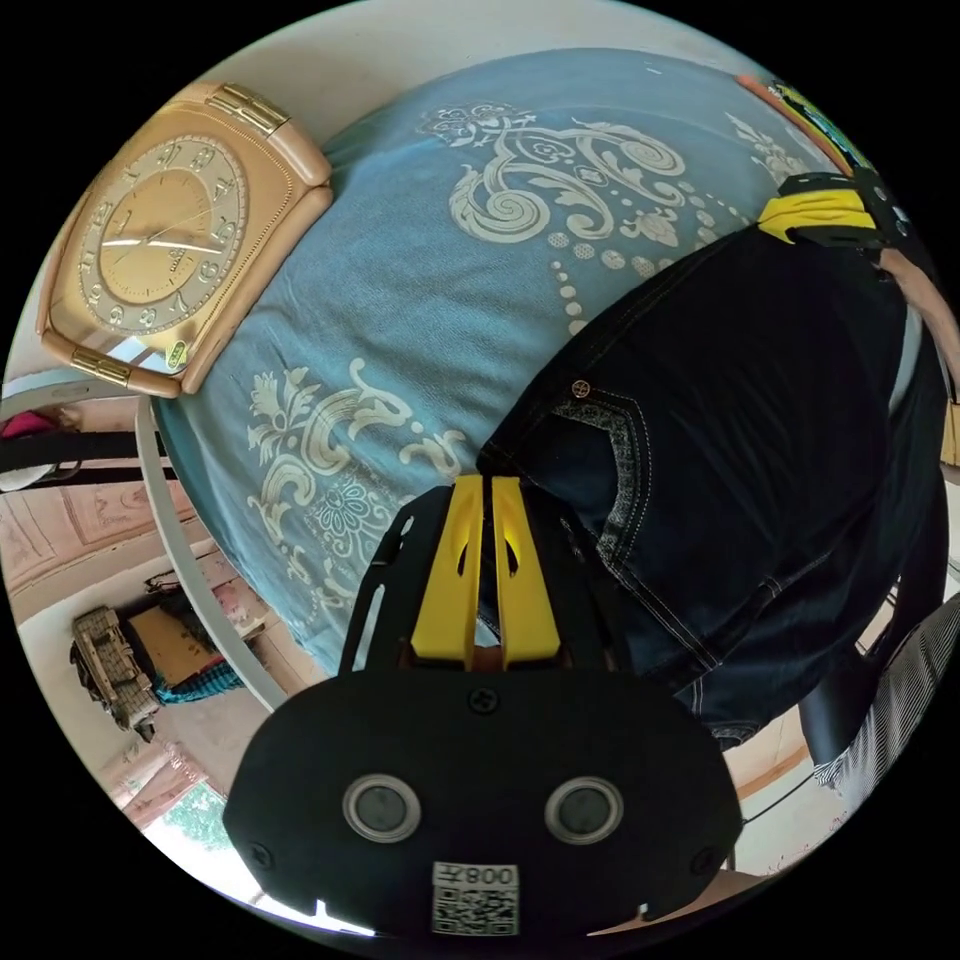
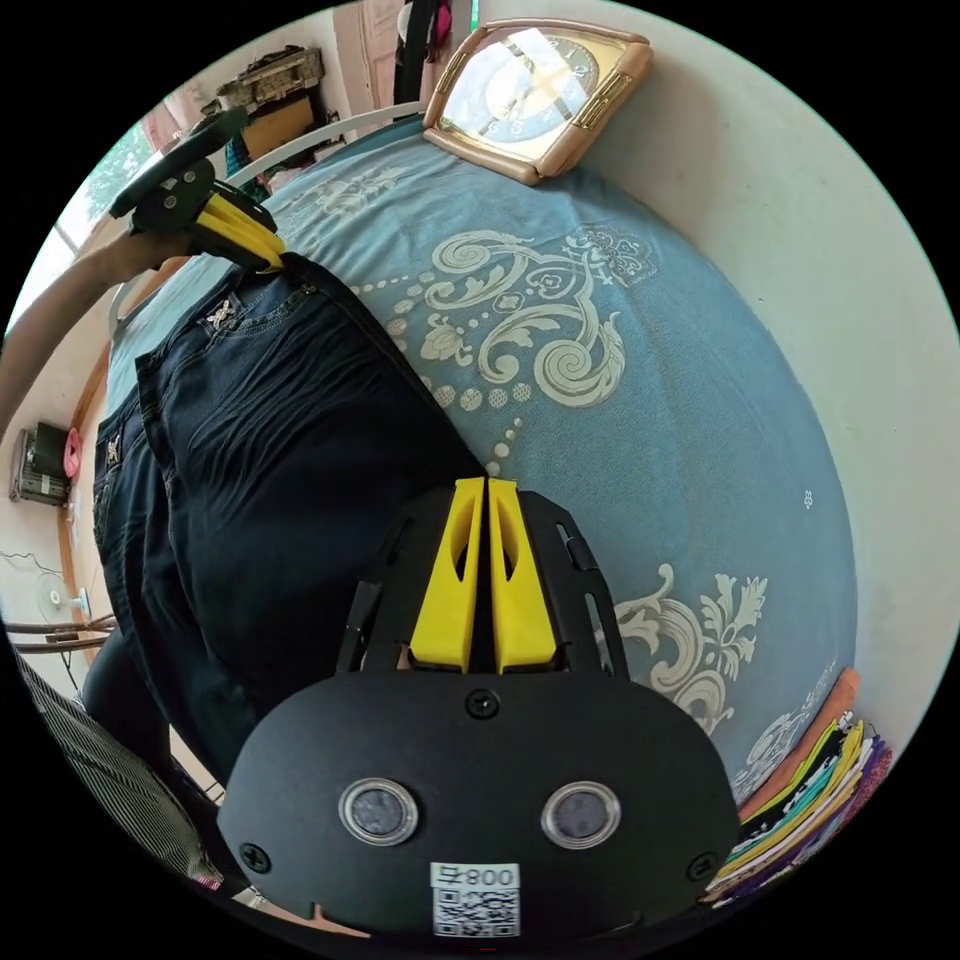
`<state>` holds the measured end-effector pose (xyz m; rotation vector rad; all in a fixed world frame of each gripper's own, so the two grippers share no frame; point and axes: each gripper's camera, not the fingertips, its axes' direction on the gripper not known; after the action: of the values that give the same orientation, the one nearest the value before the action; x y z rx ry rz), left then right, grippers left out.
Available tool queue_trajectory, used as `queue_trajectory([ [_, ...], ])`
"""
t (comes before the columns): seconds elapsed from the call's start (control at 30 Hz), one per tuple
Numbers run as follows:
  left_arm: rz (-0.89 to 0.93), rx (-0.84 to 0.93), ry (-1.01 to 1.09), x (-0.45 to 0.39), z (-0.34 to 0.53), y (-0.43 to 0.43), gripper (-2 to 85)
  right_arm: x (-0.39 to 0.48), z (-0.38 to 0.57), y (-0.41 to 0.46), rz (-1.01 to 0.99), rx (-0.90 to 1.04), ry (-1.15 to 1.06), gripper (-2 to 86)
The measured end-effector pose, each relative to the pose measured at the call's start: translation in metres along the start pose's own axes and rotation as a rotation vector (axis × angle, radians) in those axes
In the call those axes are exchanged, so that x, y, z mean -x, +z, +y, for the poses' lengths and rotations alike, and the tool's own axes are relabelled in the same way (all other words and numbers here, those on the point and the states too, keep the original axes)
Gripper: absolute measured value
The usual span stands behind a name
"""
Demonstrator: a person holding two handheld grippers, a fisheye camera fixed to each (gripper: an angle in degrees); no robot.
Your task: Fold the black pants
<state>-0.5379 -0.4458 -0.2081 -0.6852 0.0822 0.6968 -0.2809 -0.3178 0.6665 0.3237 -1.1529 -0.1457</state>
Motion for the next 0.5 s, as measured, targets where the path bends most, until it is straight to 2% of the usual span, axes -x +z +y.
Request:
queue_trajectory([
  [0.23, -0.017, -0.042, -0.018, -0.016, 0.045, -0.005, 1.2, -0.014, 0.028, -0.033, -0.035, -0.041, 0.026, 0.3],
  [0.5, -0.037, -0.189, -0.080, -0.040, 0.132, -0.019, 1.3, -0.016, 0.079, -0.109, -0.079, -0.158, 0.058, 0.2],
])
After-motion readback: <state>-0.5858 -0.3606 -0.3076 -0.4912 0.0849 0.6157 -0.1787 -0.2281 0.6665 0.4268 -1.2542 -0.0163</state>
